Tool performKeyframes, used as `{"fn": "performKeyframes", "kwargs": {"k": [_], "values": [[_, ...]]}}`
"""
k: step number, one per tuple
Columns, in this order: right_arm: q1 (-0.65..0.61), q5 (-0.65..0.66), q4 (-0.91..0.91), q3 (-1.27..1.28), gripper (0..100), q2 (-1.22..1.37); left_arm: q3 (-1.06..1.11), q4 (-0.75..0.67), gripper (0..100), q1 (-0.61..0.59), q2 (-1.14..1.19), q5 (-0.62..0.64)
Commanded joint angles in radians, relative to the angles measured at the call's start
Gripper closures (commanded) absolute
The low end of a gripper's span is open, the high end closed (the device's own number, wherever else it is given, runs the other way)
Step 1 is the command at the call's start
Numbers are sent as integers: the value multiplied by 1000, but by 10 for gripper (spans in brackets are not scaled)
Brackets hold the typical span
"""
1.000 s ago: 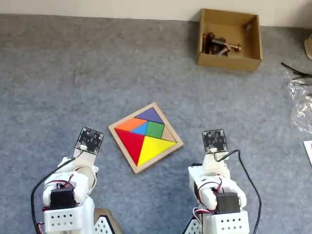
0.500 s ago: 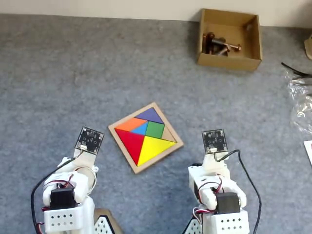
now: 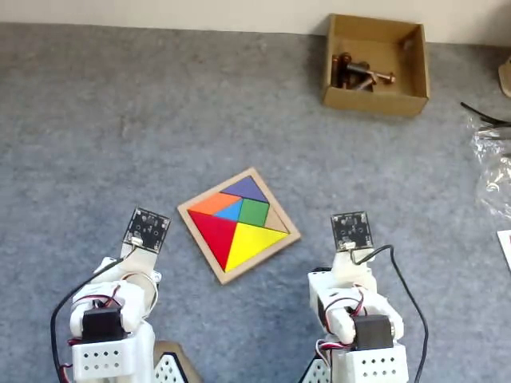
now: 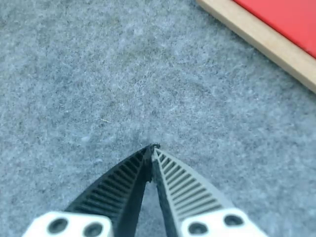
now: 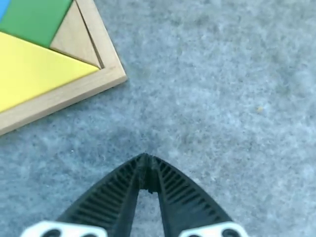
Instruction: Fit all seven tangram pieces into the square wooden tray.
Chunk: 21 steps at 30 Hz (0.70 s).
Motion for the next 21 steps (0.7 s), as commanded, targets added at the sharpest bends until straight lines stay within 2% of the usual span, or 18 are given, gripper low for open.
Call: {"fn": "performKeyframes", "kwargs": {"k": [1, 13, 21], "values": [[-10, -9, 4, 90, 994, -5, 21, 8, 986, -4, -8, 11], [-10, -9, 4, 90, 994, -5, 21, 8, 983, 64, -8, 11], [-10, -9, 4, 90, 994, -5, 21, 8, 984, 206, -8, 14]]}}
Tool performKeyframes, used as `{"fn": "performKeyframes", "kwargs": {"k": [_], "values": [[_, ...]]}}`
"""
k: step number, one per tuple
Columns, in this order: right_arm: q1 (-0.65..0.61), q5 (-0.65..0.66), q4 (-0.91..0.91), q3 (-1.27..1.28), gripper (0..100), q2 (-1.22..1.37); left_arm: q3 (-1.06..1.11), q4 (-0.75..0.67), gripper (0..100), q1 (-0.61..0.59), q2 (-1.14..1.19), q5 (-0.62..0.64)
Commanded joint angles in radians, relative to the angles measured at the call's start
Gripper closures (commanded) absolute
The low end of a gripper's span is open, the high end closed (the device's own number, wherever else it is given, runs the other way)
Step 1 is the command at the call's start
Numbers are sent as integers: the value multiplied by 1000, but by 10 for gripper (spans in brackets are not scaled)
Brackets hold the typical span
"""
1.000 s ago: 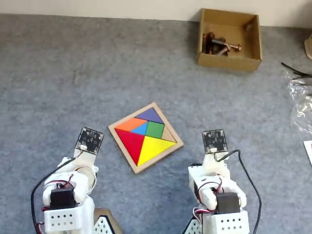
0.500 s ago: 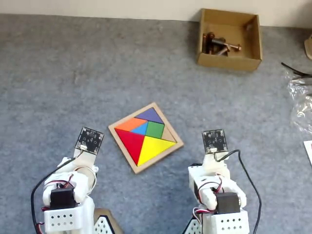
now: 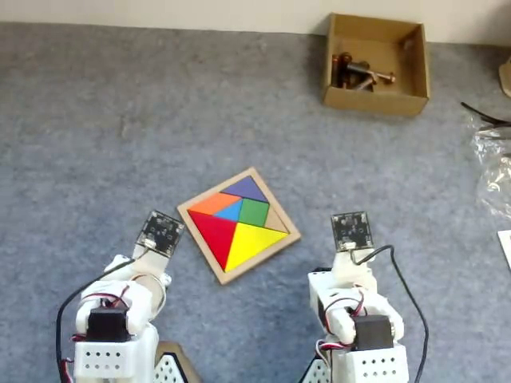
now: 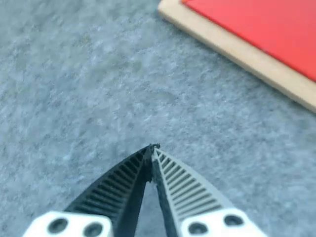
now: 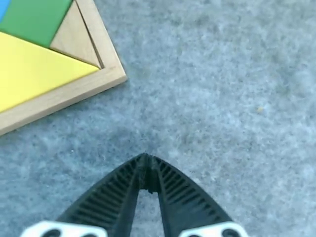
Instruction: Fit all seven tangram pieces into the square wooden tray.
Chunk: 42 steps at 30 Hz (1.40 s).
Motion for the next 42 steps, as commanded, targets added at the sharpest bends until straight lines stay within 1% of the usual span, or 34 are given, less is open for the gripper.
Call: {"fn": "performKeyframes", "kwargs": {"k": [1, 9, 14, 22, 24, 28, 30, 42], "values": [[-10, -9, 4, 90, 994, -5, 21, 8, 984, 74, -7, 12], [-10, -9, 4, 90, 994, -5, 21, 6, 985, 77, -7, 12], [-10, -9, 4, 90, 994, -5, 21, 6, 985, 76, -7, 66], [-10, -9, 4, 90, 994, -5, 21, 5, 985, 70, -7, 68], [-10, -9, 4, 90, 994, -5, 21, 5, 985, 30, -7, 66], [-10, -9, 4, 90, 994, -5, 21, 5, 985, -99, -7, 66], [-10, -9, 4, 90, 994, -5, 21, 5, 985, -131, -7, 66], [-7, -8, 4, 90, 994, -7, 21, 6, 985, -130, -7, 66]]}}
